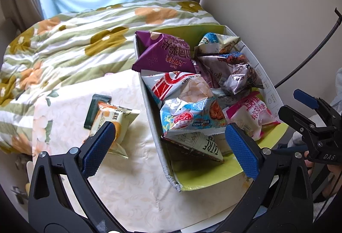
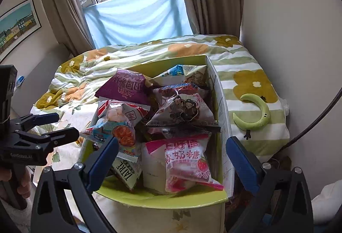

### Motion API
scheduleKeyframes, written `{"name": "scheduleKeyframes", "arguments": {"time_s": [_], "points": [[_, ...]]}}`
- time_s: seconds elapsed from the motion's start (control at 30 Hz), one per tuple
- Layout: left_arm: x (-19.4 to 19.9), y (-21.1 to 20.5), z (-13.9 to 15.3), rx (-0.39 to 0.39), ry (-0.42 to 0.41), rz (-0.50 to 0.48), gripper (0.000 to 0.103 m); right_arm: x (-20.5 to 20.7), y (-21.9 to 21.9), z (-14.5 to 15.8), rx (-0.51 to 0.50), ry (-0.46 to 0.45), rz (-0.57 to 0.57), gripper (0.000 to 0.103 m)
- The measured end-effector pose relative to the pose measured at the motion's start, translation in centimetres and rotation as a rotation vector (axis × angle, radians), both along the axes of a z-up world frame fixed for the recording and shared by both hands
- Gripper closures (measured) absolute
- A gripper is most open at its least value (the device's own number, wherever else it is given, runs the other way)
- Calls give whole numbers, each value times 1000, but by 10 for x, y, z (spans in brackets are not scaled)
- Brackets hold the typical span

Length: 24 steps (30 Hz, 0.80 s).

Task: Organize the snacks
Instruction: 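Open the right tool to drop the pink strawberry candy bag into the box, then move both tools to the last two packets on the sheet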

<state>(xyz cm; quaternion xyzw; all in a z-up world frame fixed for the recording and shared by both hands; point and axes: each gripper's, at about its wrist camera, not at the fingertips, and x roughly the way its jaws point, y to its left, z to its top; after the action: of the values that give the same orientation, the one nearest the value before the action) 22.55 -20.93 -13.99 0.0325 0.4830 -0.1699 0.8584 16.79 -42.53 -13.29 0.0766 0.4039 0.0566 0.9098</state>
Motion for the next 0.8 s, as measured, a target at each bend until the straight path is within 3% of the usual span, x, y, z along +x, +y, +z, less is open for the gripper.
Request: {"name": "scheduleKeyframes", "arguments": {"time_s": [0.37, 0.57, 0.8], "points": [[-30, 14, 34, -6, -85, 58, 1, -19, 9, 25, -36, -32, 29, 3], [-50, 51, 51, 1, -116, 151, 1, -20, 20, 44, -1, -48, 95, 3], [-72, 107, 50, -6, -130, 263, 1, -22, 64, 57, -13, -104, 178, 3]]}}
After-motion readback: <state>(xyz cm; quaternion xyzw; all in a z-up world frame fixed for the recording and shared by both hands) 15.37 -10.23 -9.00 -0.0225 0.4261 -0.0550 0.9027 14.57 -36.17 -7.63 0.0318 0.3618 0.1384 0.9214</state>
